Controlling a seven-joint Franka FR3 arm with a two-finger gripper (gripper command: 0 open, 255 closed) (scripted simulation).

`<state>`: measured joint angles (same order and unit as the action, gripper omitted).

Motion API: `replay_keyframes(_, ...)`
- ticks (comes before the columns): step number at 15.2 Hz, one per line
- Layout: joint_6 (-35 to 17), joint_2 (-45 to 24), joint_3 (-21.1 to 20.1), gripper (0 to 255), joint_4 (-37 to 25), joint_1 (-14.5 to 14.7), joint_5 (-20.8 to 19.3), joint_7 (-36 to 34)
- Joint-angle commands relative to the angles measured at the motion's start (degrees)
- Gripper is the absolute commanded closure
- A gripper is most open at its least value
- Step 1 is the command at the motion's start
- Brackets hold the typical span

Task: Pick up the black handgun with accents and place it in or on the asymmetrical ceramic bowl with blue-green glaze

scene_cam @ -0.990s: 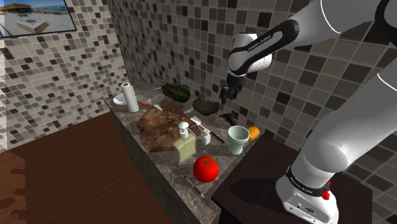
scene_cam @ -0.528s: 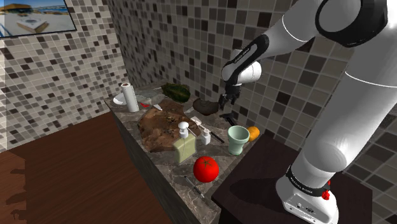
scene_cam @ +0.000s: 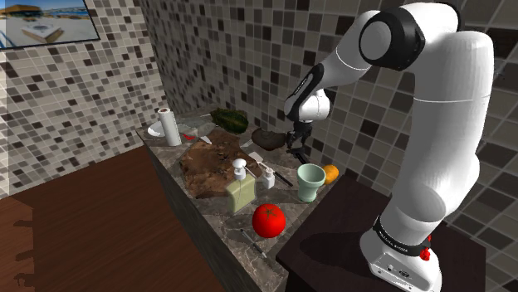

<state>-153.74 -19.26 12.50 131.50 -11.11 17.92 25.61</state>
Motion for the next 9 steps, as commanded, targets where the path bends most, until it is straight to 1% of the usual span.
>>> replay_keyframes(1, -1.2, -3.1, -0.8, 0, -1.7, -1.1, 1.6, 1.2)
replay_keyframes(7, -4.5, -7.7, -3.0, 0, -3.1, -2.6, 4.0, 3.0)
replay_keyframes(9, -4.8, -8.2, -3.3, 0, -3.3, -2.8, 4.1, 3.1)
